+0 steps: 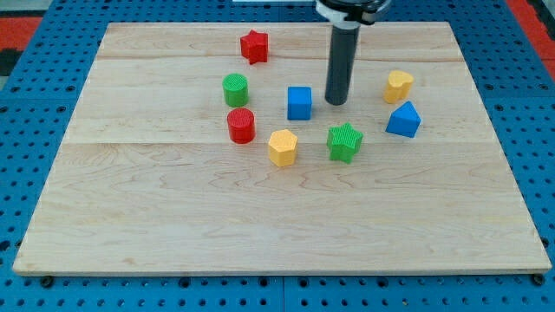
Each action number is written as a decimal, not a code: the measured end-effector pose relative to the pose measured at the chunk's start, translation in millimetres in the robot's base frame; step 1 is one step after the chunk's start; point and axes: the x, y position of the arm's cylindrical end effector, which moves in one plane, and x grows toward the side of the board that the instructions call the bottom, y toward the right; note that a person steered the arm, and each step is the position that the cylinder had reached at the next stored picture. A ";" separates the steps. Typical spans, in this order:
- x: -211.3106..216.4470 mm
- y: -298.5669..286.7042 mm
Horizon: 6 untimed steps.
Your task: Place the blue cube above the yellow hexagon
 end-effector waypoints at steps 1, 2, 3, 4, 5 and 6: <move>-15.7 2.3; -17.9 -59.6; 3.7 -68.2; 24.1 -54.4; 18.9 -45.4; 18.6 25.7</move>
